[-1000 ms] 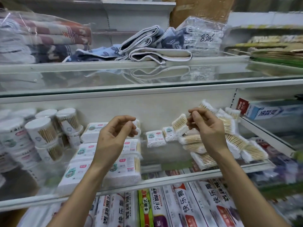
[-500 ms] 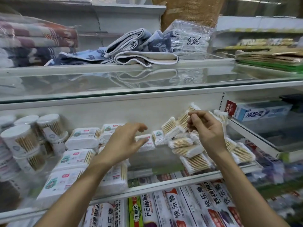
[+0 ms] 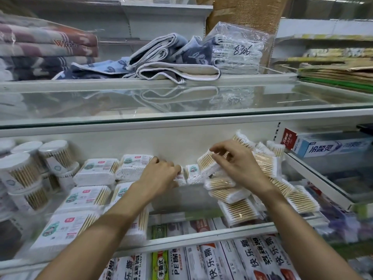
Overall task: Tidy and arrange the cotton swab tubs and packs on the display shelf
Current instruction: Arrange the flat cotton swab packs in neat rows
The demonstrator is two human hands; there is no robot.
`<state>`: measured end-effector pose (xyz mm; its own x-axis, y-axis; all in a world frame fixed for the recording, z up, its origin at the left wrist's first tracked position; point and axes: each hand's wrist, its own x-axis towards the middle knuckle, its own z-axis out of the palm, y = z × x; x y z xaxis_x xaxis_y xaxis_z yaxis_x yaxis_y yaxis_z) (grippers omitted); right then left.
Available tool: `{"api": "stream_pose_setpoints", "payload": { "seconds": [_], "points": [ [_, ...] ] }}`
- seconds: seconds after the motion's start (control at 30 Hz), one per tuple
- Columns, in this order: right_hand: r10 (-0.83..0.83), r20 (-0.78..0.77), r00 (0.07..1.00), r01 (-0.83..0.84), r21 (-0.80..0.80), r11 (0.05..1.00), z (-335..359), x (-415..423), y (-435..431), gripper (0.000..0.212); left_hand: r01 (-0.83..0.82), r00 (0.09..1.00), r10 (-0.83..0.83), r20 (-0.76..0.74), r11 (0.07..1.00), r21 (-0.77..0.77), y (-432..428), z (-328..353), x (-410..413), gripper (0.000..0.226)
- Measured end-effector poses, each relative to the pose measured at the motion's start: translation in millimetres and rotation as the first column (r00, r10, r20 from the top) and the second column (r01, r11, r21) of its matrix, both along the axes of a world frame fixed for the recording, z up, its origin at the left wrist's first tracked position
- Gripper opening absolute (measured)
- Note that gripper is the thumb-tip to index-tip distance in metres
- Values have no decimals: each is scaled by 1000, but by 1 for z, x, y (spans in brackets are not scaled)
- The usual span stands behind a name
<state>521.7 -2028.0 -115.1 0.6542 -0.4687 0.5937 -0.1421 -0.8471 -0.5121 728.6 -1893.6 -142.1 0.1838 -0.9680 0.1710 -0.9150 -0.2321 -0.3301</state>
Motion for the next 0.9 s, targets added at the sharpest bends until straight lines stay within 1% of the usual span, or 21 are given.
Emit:
{"api": "stream_pose_setpoints", "payload": {
  "seconds": [0.07, 0.1, 0.13, 0.2, 0.27, 0.33, 0.43, 0.5, 0.6, 0.7, 0.77, 0.8, 0.83, 0.87, 0.9],
  "points": [
    [21, -146, 989, -36, -104, 994, 3, 4, -5, 22, 15, 999, -16, -30, 1000, -20, 1, 0, 0, 40],
    [7, -241, 971, -46, -157, 986, 5, 6, -7, 27, 28, 997, -31, -75, 998, -50, 3, 1, -1, 43],
    [-32, -335, 942, -47, -226, 973, 8, 9, -8, 33, 35, 987, -51, -149, 993, -111, 5, 3, -2, 46],
    [-128, -485, 865, -71, -372, 926, 12, 18, -8, 45, 9, 938, -104, -330, 961, -278, 13, 8, -6, 45],
    [-189, -584, 790, -129, -459, 879, 15, 29, -7, 53, -35, 892, -150, -426, 918, -396, 21, 14, -9, 41],
    [-241, -633, 736, -174, -521, 836, 16, 39, -7, 55, -70, 866, -171, -470, 889, -452, 31, 19, -13, 37],
    [-293, -668, 684, -218, -571, 792, 16, 49, -6, 51, -108, 840, -190, -508, 859, -500, 46, 25, -20, 31],
    [-306, -670, 677, -240, -594, 768, 16, 52, -6, 44, -138, 814, -206, -543, 840, -525, 54, 29, -25, 26],
    [-274, -639, 718, -236, -594, 769, 18, 53, -9, 32, -181, 776, -227, -588, 814, -553, 61, 35, -30, 19],
    [-213, -555, 804, -159, -547, 822, 22, 50, -13, 33, -227, 728, -249, -639, 792, -566, 62, 40, -32, 19],
    [-179, -449, 876, -60, -469, 881, 23, 46, -17, 34, -241, 680, -279, -679, 789, -566, 60, 44, -33, 19],
    [-127, -373, 919, -15, -355, 935, 24, 43, -18, 33, -253, 639, -303, -706, 784, -566, 58, 46, -33, 17],
    [-59, -278, 959, 10, -174, 985, 26, 40, -17, 29, -277, 584, -328, -743, 780, -562, 56, 48, -33, 16],
    [2, -159, 987, 5, 49, 999, 27, 37, -16, 25, -305, 518, -346, -782, 779, -547, 54, 51, -33, 16],
    [48, -49, 998, -33, 273, 962, 29, 35, -15, 20, -331, 453, -353, -819, 786, -522, 53, 53, -32, 16]
  ]
}}
